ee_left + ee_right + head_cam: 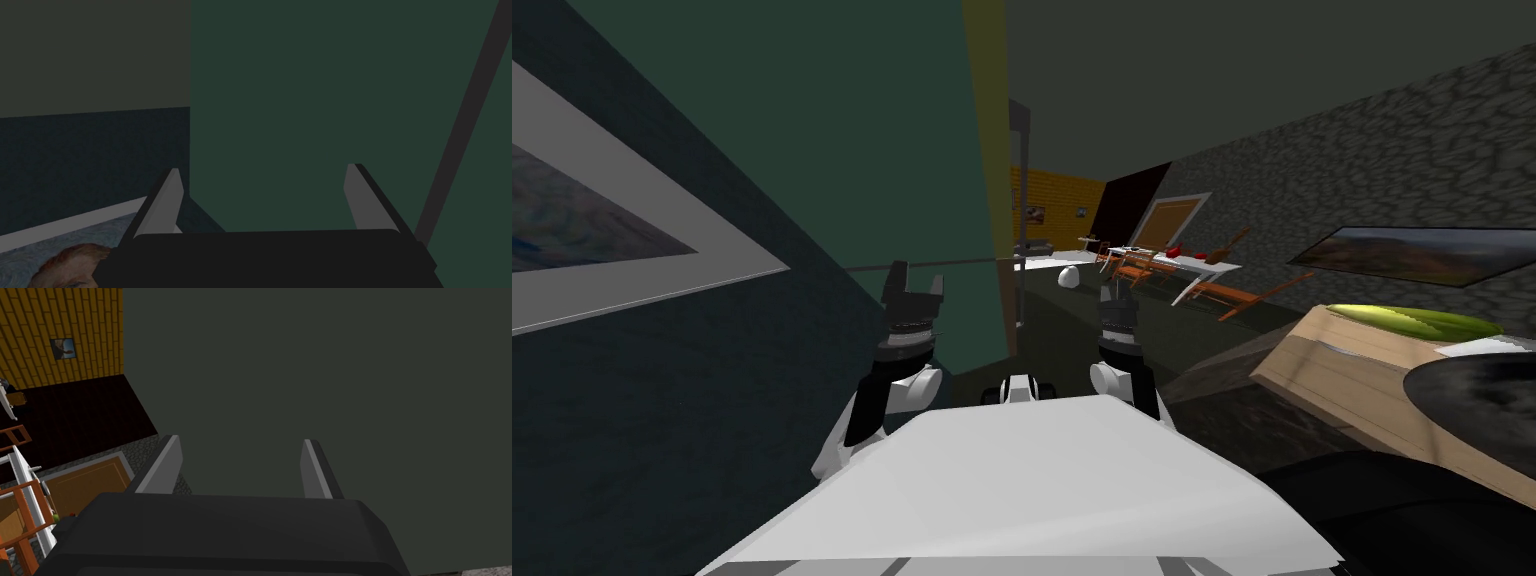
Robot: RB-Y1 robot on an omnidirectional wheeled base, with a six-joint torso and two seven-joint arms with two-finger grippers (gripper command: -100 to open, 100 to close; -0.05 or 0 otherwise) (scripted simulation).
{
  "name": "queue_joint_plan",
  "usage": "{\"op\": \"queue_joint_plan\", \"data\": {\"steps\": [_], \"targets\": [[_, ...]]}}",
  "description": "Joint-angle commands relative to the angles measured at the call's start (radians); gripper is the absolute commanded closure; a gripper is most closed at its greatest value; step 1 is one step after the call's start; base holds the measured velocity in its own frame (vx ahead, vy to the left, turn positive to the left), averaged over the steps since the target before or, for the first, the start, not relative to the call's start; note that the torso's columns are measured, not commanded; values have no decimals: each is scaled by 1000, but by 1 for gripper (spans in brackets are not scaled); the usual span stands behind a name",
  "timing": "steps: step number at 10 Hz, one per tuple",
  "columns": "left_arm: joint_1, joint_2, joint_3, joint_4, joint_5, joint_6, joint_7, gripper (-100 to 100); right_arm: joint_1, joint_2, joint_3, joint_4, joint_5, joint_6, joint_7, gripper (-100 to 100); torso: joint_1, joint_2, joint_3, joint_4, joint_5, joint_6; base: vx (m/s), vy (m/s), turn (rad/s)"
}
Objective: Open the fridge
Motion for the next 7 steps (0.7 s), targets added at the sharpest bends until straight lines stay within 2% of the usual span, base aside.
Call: {"op": "queue_joint_plan", "data": {"steps": [1,5,6,7], "targets": [[-18,15,13,-5,13,58,-2,-100,0,0,0,0,0,0,0,0,-1,-2,-1,0,0,0,62,-68,54],[-64,27,37,-10,37,175,-11,-100,0,0,0,0,0,0,0,0,-1,0,0,0,0,0,63,-85,89],[-64,27,37,-10,37,183,-11,-100,0,0,0,0,0,0,0,0,-1,0,0,0,0,0,52,-68,47],[-81,30,45,-12,46,225,-14,-100,0,0,0,0,0,0,0,0,0,0,0,0,0,0,46,-78,104]]}}
